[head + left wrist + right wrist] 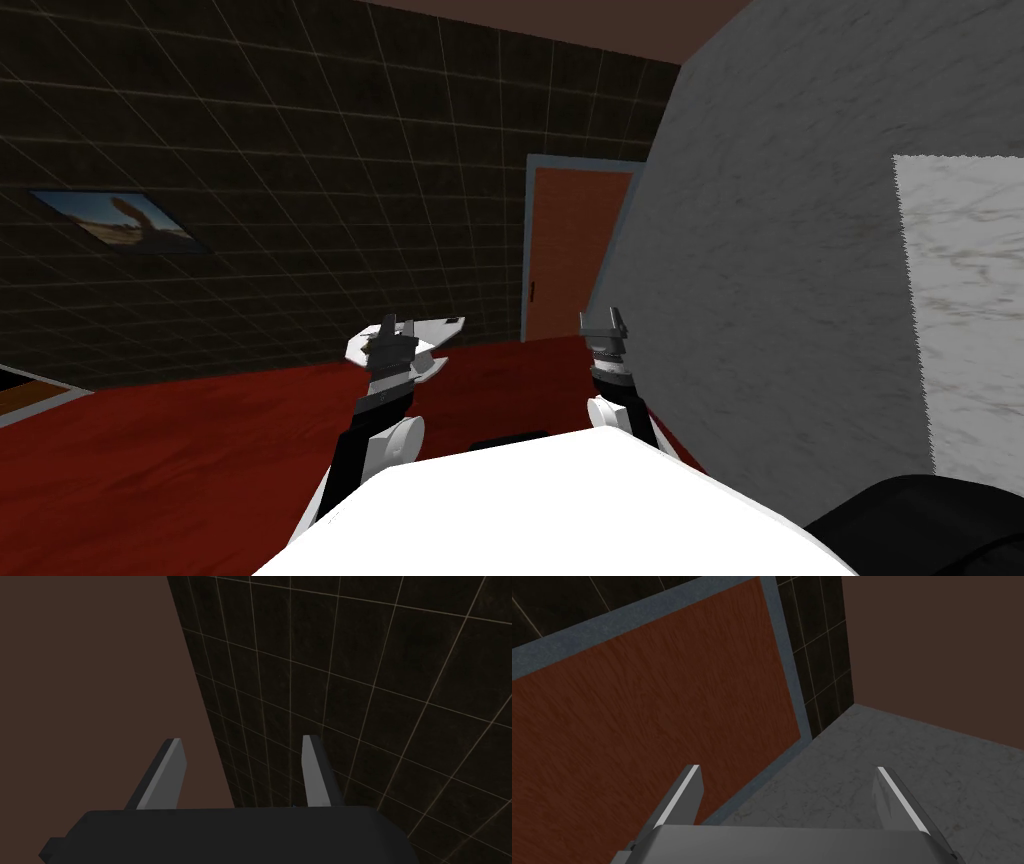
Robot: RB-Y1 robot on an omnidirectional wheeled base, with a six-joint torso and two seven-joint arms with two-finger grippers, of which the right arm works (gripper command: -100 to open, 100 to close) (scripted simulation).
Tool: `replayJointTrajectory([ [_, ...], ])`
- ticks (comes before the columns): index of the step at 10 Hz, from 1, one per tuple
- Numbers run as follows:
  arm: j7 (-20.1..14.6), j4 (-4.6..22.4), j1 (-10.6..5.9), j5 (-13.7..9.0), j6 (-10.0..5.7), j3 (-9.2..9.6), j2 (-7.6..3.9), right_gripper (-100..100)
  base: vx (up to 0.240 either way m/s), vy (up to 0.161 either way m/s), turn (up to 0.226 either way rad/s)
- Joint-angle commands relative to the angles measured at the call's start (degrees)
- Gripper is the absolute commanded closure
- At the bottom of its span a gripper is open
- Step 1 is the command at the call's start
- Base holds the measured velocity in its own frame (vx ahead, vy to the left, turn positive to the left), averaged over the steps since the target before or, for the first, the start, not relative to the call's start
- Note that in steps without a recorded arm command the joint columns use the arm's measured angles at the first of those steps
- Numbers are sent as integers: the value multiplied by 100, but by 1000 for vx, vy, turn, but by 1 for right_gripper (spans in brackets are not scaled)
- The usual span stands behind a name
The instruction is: Pull the door open
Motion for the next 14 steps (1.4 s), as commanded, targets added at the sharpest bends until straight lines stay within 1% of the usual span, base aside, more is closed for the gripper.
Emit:
replayJointTrajectory([
  [1,-143,204,-32,-155,-62,-3,-46,-100,78,-43,176],
  [8,-747,1073,-226,-861,-262,-16,-222,-100,85,-59,181],
  [14,-1315,1890,-408,-1524,-449,-29,-369,-100,75,-66,199],
])
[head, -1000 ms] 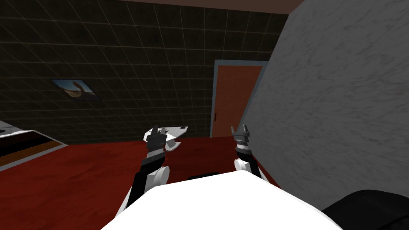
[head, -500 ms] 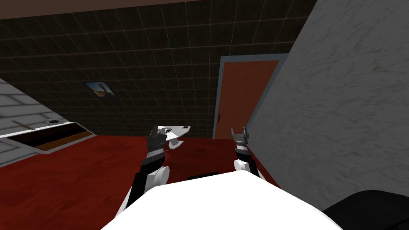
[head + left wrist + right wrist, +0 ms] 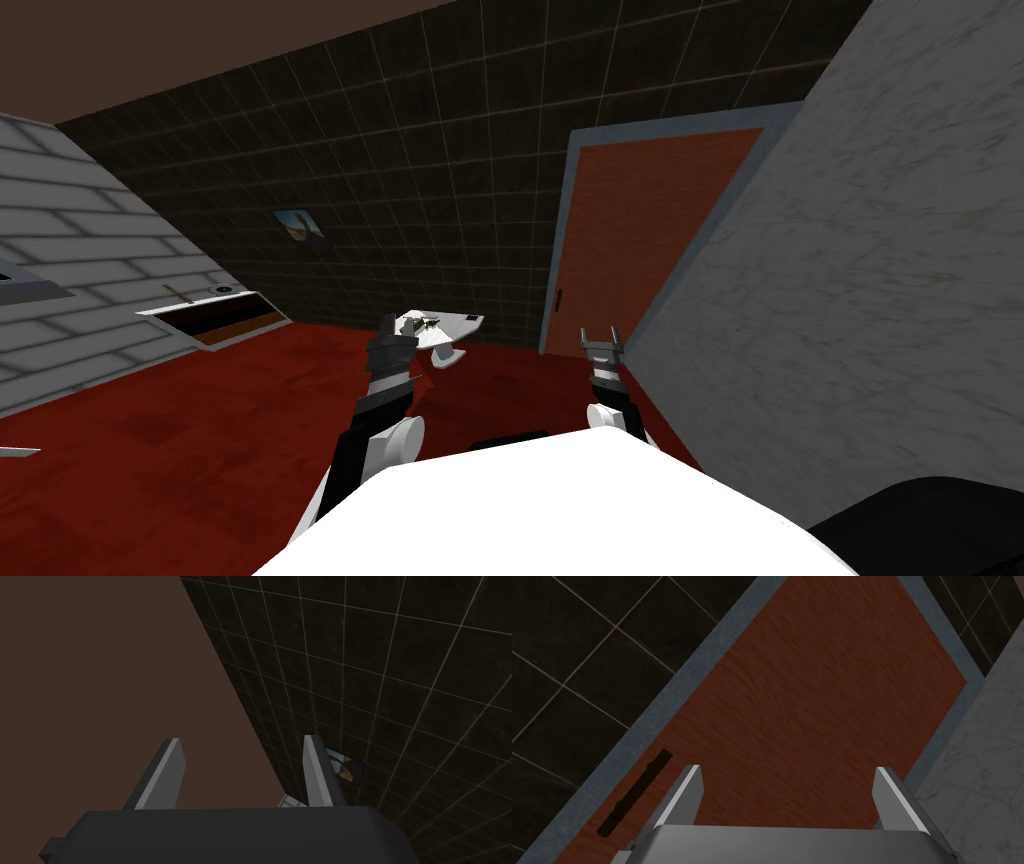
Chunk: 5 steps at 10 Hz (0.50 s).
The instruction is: Pull the door open
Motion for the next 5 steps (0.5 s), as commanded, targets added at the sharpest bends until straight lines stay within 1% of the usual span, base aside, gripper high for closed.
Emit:
replayJointTrajectory([
  [1,-152,202,-68,-191,-19,-11,-30,-100,67,-74,190],
  [3,-347,483,-131,-419,-83,-16,-77,-100,79,-74,181],
  [4,-347,483,-131,-419,-83,-16,-77,-100,36,-65,67],
  [5,-445,623,-162,-533,-115,-18,-100,-100,33,-49,134],
])
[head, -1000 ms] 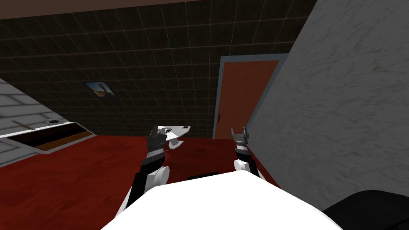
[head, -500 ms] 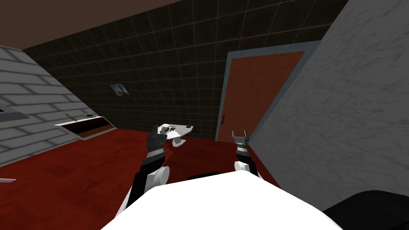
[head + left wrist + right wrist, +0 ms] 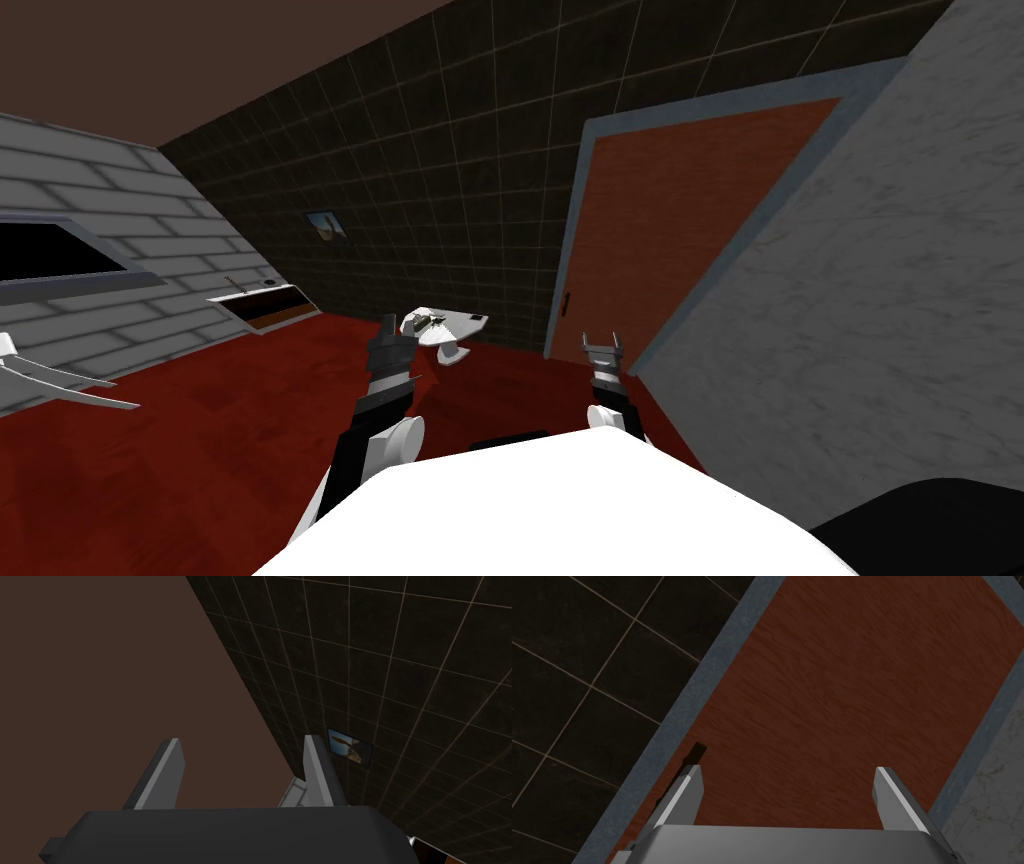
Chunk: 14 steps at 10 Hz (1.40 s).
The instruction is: Pull the door open
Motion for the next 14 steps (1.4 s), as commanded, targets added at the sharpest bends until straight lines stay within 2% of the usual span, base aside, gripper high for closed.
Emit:
replayJointTrajectory([
  [1,-153,191,-34,-173,-45,-3,-31,-100,37,-56,181],
  [14,-1378,1953,-426,-1604,-450,-30,-295,-100,55,-90,196],
])
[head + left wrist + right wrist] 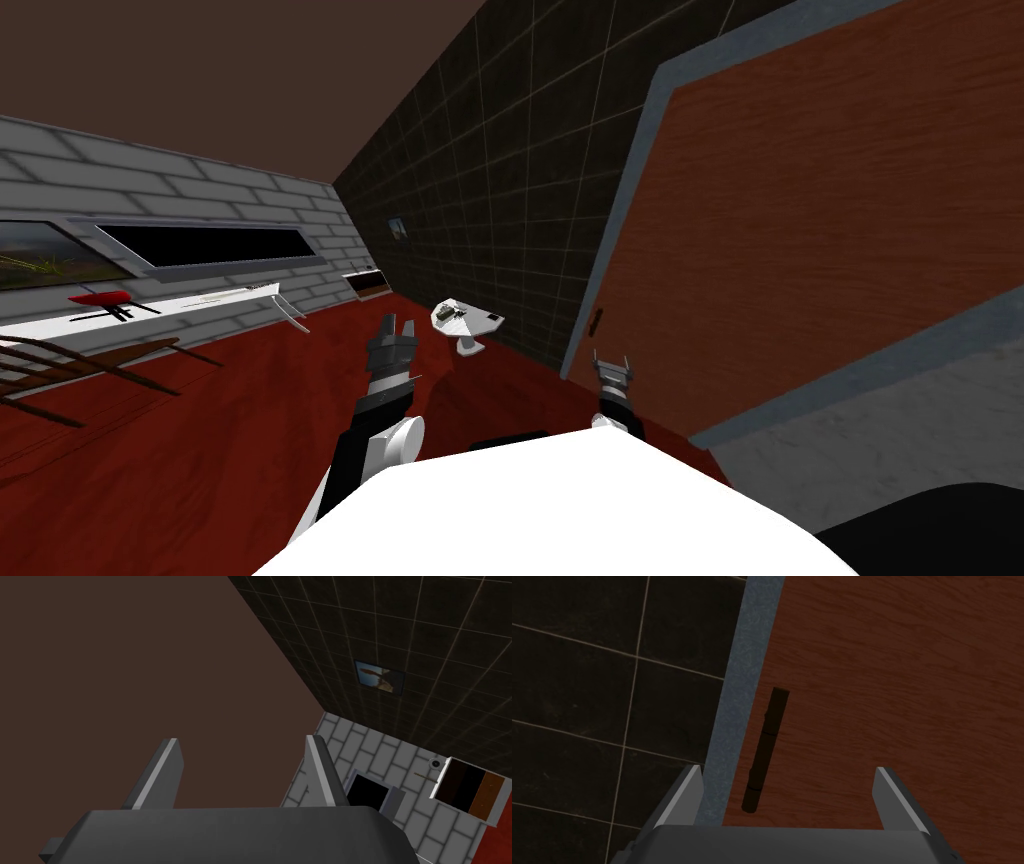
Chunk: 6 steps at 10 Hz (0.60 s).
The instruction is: Pull the door open
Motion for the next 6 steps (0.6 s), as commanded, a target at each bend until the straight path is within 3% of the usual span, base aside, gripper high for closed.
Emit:
replayJointTrajectory([
  [1,-165,211,-49,-179,-39,-13,-48,-100,45,-100,236],
  [6,-574,799,-179,-656,-174,-22,-129,-100,39,-84,169],
])
